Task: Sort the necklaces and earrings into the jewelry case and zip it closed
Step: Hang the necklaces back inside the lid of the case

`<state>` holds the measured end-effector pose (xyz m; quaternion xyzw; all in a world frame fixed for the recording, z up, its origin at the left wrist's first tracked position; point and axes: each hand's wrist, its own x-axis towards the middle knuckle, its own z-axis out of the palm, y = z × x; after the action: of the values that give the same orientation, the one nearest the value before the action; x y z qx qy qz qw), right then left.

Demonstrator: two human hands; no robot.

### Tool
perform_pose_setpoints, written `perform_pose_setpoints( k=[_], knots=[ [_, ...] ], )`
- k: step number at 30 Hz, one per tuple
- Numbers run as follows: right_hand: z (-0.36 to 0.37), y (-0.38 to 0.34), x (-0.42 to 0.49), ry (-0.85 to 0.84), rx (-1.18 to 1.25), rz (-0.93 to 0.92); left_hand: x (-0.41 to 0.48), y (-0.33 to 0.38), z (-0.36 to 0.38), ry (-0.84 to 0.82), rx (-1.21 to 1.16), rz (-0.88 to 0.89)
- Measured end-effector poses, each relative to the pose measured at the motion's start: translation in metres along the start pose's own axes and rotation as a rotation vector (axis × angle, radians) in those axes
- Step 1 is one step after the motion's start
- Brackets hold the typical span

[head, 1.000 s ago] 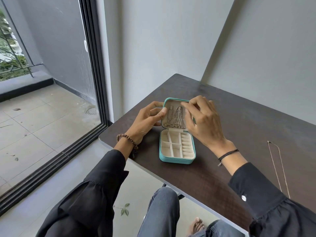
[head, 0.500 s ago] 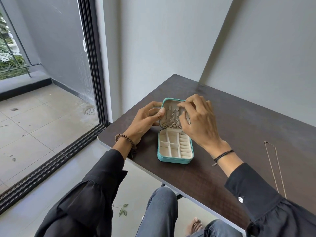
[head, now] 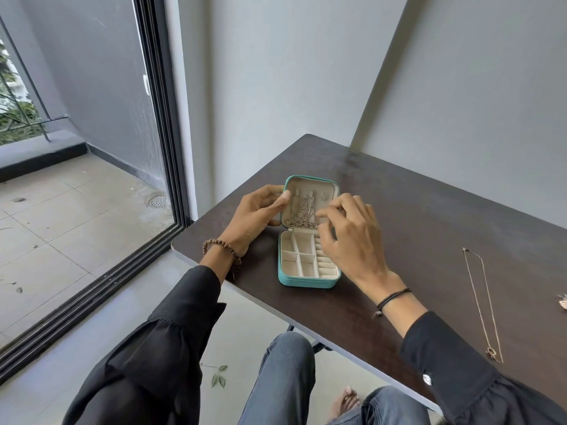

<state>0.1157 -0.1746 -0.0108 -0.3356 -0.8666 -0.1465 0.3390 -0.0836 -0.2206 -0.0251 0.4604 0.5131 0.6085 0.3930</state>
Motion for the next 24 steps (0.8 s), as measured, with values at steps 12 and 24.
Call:
perform_pose_setpoints(
  k=[12, 24],
  knots=[
    [-0.010, -0.017, -0.008, -0.102, 0.032, 0.122, -0.006, 0.004, 0.002, 0.040, 0.036, -0.050],
    [-0.044, -0.007, -0.023, -0.195, 0.193, 0.154, -0.030, 0.026, 0.016, 0.294, 0.403, 0.025]
  ],
)
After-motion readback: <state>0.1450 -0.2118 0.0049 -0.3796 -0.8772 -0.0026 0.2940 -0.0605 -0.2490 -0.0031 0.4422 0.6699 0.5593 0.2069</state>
